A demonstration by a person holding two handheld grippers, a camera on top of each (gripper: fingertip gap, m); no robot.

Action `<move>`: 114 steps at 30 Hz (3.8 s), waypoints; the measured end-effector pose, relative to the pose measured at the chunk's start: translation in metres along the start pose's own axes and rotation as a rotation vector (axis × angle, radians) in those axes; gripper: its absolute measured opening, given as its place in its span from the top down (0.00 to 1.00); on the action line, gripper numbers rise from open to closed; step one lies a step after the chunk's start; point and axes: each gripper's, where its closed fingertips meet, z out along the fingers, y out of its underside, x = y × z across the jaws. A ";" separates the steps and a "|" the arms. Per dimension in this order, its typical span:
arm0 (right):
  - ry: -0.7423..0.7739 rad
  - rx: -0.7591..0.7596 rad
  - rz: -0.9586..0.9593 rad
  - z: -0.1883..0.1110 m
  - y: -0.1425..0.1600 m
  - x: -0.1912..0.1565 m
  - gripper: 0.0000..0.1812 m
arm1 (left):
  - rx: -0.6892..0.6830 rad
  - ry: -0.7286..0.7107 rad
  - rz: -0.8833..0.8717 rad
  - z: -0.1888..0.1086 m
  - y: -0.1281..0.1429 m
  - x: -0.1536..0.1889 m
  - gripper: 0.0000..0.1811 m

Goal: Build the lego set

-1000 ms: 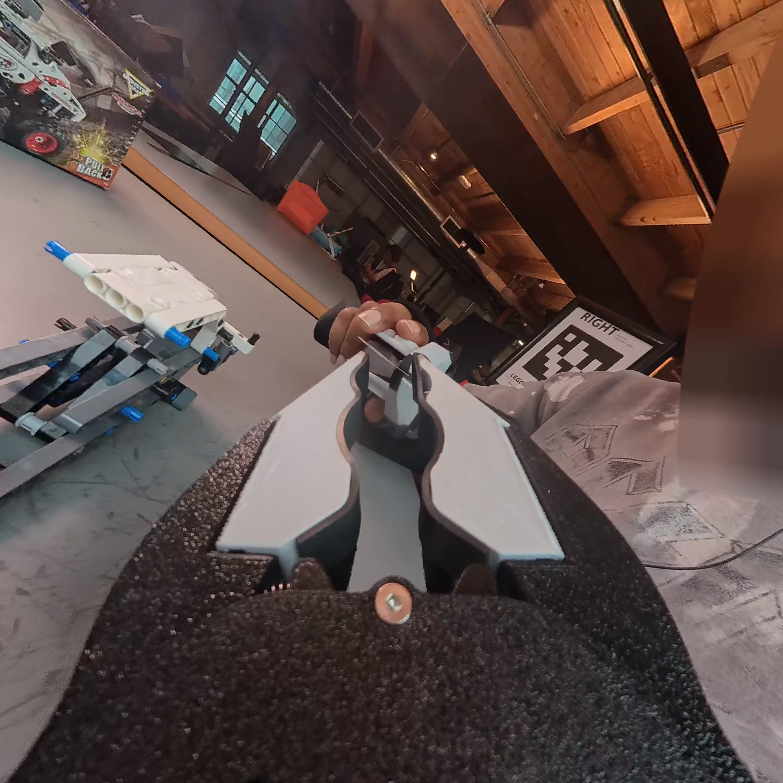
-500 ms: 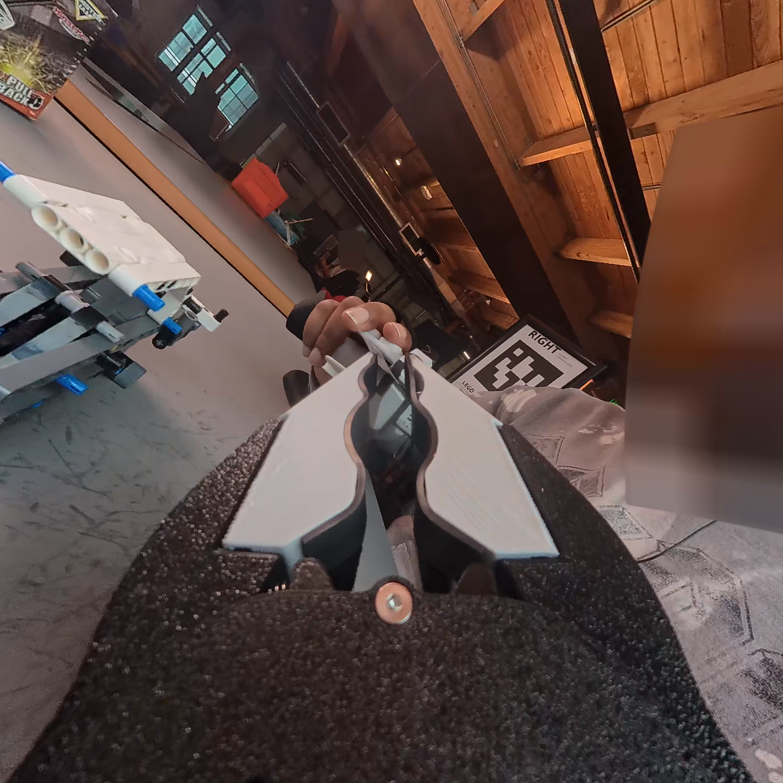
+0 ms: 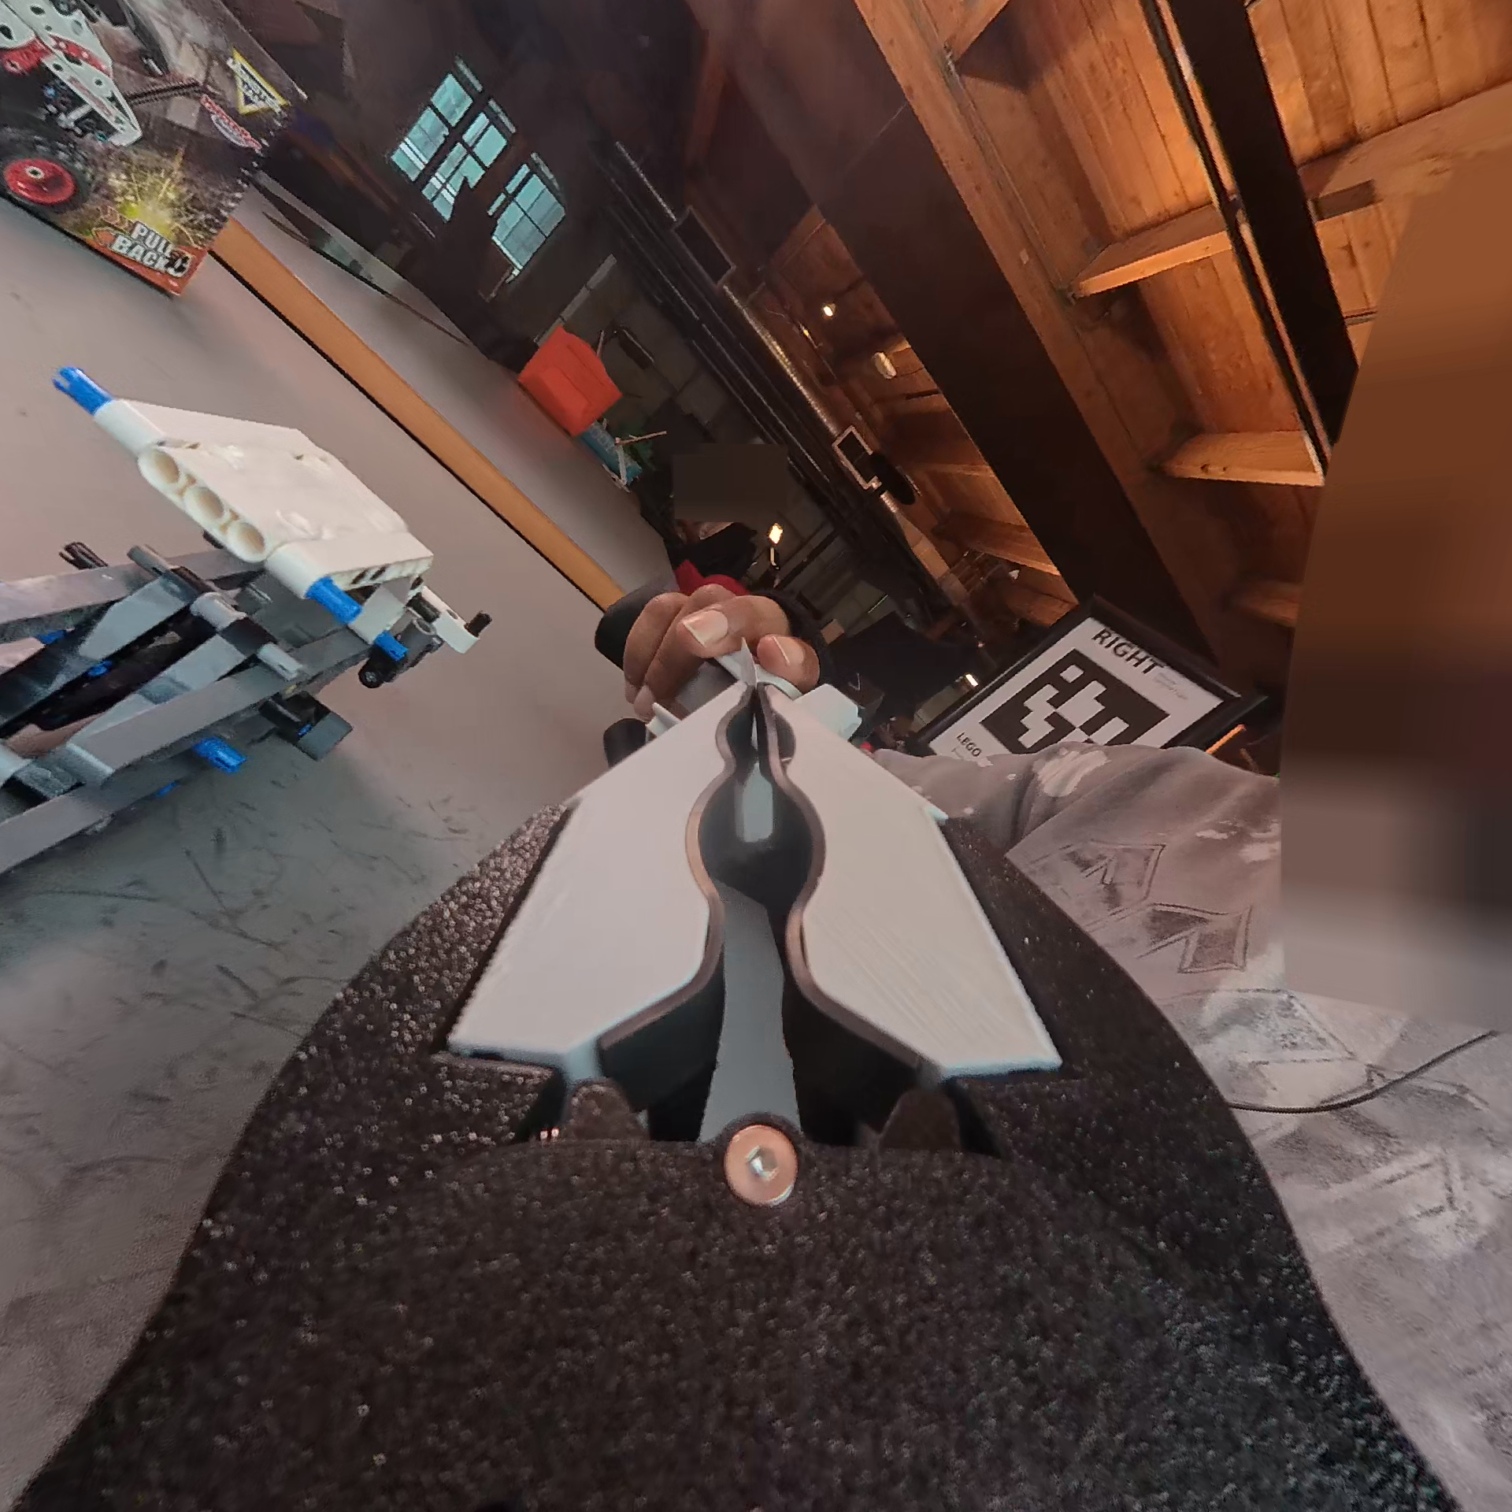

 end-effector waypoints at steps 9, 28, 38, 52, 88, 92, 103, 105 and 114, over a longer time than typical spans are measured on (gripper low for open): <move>-0.284 0.084 0.758 0.001 -0.012 -0.005 0.87 | -0.251 -0.329 0.460 -0.014 0.008 -0.024 1.00; -0.697 -0.055 1.209 -0.016 0.018 -0.044 1.00 | -0.529 -0.337 0.613 -0.006 0.053 -0.032 1.00; -0.501 0.199 1.609 -0.006 0.017 0.016 1.00 | -0.235 -0.264 0.451 -0.004 0.013 -0.016 0.81; -0.342 0.363 1.858 -0.001 0.020 0.044 1.00 | -0.043 -0.099 0.308 0.005 -0.004 0.013 0.98; -0.885 0.118 1.556 -0.029 -0.002 -0.016 0.93 | -0.557 -0.161 0.258 -0.008 0.066 -0.009 1.00; -0.892 0.096 1.541 -0.029 -0.001 -0.022 0.97 | -0.570 -0.164 0.247 -0.009 0.068 -0.012 1.00; -0.898 0.069 1.526 -0.028 -0.001 -0.030 1.00 | -0.570 -0.170 0.246 -0.010 0.068 -0.014 1.00; -0.888 0.060 1.533 -0.026 0.000 -0.029 1.00 | -0.563 -0.175 0.259 -0.010 0.066 -0.015 1.00; -0.736 -0.081 1.556 -0.024 0.022 0.012 1.00 | -0.729 -0.360 0.584 -0.029 0.071 -0.055 0.76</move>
